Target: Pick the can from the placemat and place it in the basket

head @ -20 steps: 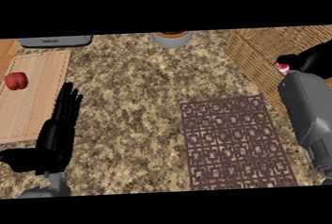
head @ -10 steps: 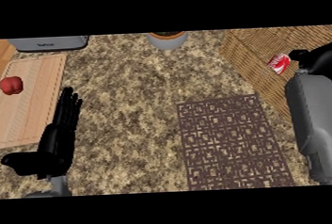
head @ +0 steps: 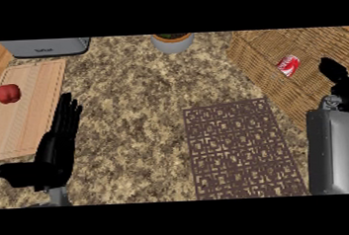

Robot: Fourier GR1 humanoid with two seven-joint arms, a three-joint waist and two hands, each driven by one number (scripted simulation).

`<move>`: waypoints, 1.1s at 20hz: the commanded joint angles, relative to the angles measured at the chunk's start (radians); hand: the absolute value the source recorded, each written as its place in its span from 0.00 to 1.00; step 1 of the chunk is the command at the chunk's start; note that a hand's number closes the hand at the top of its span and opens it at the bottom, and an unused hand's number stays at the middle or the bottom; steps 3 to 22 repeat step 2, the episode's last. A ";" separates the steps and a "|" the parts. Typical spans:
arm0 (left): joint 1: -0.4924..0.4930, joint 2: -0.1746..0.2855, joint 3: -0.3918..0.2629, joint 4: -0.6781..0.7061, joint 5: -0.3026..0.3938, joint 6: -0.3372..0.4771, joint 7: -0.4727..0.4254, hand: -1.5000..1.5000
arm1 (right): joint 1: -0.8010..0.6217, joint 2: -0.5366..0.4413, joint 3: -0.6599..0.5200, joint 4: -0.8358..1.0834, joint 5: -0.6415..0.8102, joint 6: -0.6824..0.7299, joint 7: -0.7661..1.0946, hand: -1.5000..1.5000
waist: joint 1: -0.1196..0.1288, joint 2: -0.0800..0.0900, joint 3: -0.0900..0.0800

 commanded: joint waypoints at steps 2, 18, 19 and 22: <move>0.011 0.004 -0.011 -0.017 -0.001 -0.017 0.001 0.50 | 0.194 0.038 0.152 -0.378 -0.077 0.191 0.021 0.00 | 0.008 0.004 0.000; 0.011 0.004 -0.011 -0.017 -0.001 -0.017 0.001 0.50 | 0.194 0.038 0.152 -0.378 -0.077 0.191 0.021 0.00 | 0.008 0.004 0.000; 0.011 0.004 -0.011 -0.017 -0.001 -0.017 0.001 0.50 | 0.194 0.038 0.152 -0.378 -0.077 0.191 0.021 0.00 | 0.008 0.004 0.000; 0.011 0.004 -0.011 -0.017 -0.001 -0.017 0.001 0.50 | 0.194 0.038 0.152 -0.378 -0.077 0.191 0.021 0.00 | 0.008 0.004 0.000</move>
